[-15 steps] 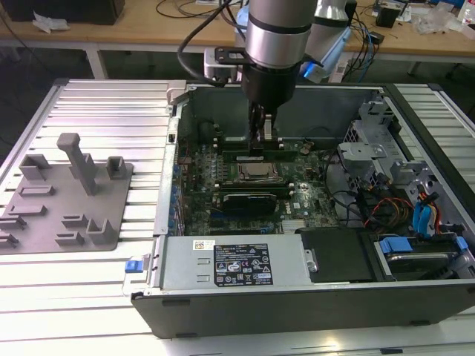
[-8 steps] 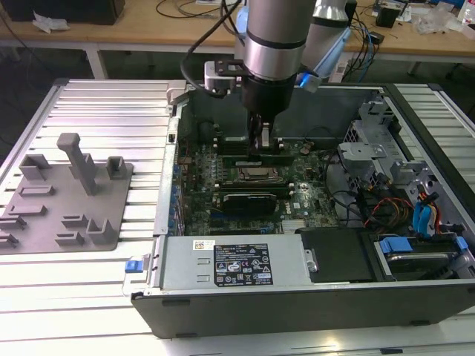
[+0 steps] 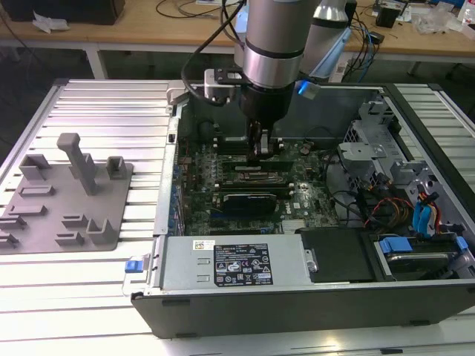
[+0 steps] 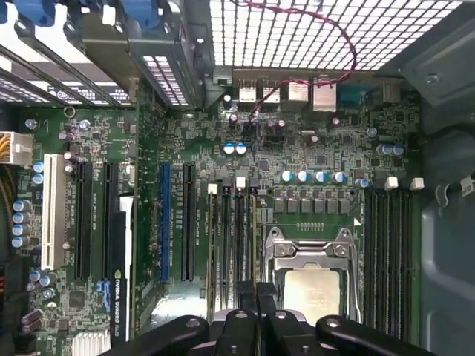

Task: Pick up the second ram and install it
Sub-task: 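Insert the second ram into the second slot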

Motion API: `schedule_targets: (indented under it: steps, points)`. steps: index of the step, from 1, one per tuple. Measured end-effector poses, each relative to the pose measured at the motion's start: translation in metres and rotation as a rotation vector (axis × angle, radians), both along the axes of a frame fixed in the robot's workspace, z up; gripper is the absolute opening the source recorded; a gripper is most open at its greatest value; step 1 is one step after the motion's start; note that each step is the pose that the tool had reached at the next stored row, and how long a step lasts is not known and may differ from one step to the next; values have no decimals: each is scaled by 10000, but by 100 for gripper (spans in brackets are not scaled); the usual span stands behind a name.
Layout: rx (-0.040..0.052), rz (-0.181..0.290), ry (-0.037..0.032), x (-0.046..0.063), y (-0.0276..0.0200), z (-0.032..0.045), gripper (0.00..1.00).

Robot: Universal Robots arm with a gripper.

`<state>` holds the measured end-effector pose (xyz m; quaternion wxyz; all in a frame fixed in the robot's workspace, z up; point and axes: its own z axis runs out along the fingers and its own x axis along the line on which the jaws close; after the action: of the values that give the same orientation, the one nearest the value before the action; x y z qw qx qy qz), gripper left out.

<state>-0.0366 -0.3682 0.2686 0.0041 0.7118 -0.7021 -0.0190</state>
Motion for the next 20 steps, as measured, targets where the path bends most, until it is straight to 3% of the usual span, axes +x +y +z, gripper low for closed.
schedule_targets:
  steps: [5, 8, 20]
  points:
    - [0, -5, 0, -3, -19, -57, 9]
    - [-1, -5, 0, -4, -22, -152, 9]
    - [0, -52, -2, -5, -62, -272, 9]
